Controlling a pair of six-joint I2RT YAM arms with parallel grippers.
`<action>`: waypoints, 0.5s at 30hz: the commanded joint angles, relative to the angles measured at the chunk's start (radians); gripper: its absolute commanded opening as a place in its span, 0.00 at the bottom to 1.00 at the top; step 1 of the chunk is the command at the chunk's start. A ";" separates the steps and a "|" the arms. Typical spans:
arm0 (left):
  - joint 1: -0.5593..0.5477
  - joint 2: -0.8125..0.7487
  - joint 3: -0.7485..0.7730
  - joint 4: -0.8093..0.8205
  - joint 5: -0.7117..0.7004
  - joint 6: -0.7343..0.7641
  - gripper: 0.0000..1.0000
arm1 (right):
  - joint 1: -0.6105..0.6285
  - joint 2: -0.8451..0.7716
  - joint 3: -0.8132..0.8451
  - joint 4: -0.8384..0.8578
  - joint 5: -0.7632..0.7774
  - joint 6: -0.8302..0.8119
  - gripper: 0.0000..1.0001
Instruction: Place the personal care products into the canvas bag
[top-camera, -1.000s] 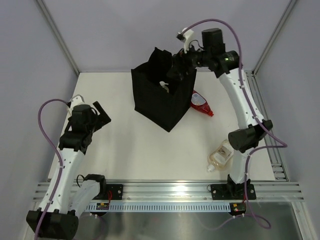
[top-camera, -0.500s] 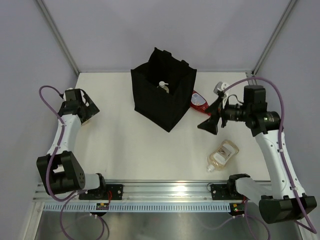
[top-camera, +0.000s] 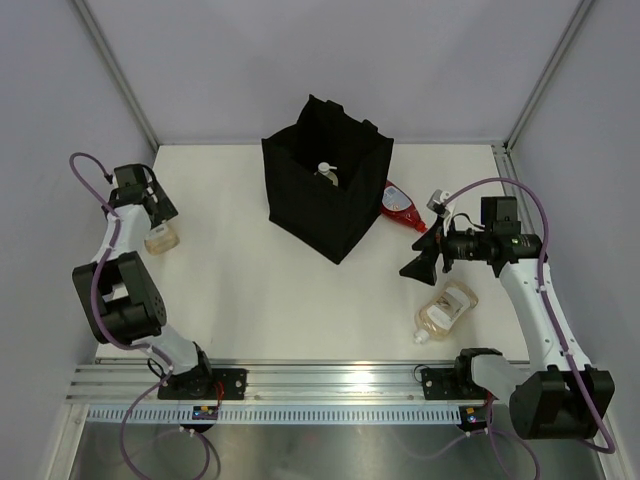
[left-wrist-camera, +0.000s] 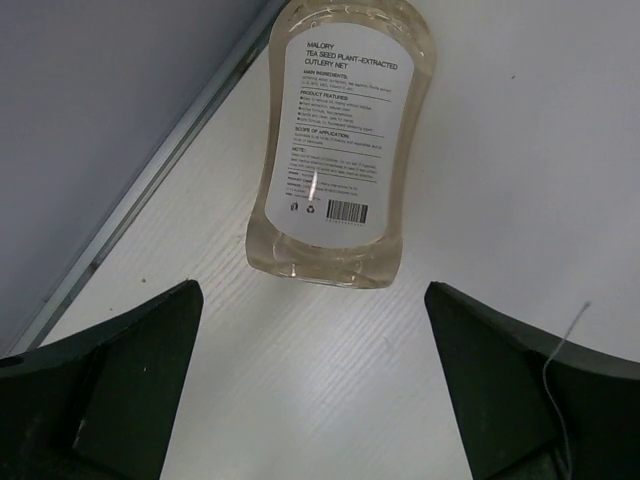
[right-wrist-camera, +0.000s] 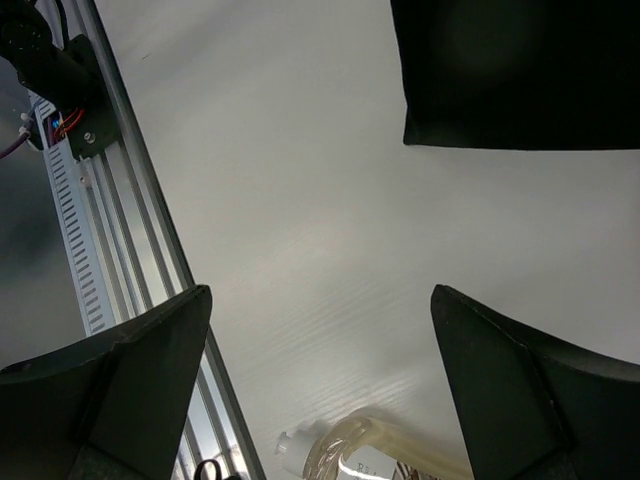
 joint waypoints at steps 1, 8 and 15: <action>0.013 0.058 0.046 0.100 -0.048 0.061 0.99 | -0.043 0.033 0.040 0.017 -0.054 -0.039 0.99; 0.023 0.222 0.173 0.077 -0.014 0.092 0.99 | -0.089 0.046 0.030 0.024 -0.097 -0.036 1.00; 0.052 0.349 0.271 0.017 0.072 0.087 0.99 | -0.143 0.043 -0.013 0.053 -0.160 -0.029 0.99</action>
